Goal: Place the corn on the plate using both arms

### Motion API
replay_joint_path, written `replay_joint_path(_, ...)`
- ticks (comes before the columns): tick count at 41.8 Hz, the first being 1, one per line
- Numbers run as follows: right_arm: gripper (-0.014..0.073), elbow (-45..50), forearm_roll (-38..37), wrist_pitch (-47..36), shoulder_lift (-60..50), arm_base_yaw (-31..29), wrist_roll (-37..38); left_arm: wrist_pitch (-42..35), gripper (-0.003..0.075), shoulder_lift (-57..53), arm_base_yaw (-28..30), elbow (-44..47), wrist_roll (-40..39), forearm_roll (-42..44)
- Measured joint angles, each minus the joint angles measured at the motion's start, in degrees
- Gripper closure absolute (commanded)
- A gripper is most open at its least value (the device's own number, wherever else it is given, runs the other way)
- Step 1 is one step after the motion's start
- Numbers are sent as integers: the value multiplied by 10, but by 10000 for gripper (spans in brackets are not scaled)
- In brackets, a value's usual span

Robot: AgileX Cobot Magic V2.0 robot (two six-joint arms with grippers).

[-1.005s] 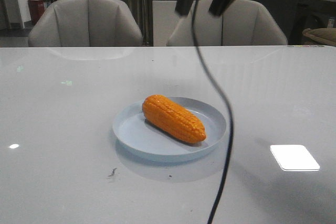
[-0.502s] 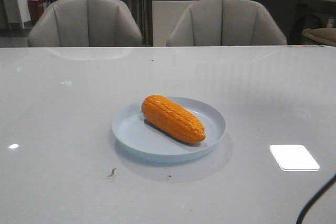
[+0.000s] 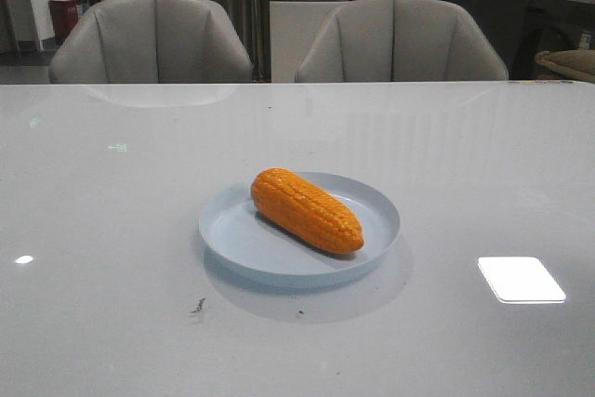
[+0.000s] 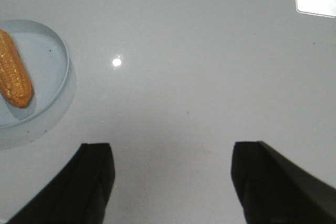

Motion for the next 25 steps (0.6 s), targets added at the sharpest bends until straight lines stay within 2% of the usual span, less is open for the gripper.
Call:
replay_joint_path(9,24,5,7,-2,-1,0,-1,-1,405,0,0,0,0,0)
replay_joint_path(13,24,5,8,-1,-1,0,-1,-1,469,0,0,0,0,0)
replay_joint_path(20,24,5,9,-1,-1,0,-1,-1,636,0,0,0,0,0)
replay_joint_path(25,24,5,9,1,-1,0,-1,-1,631,0,0,0,0,0)
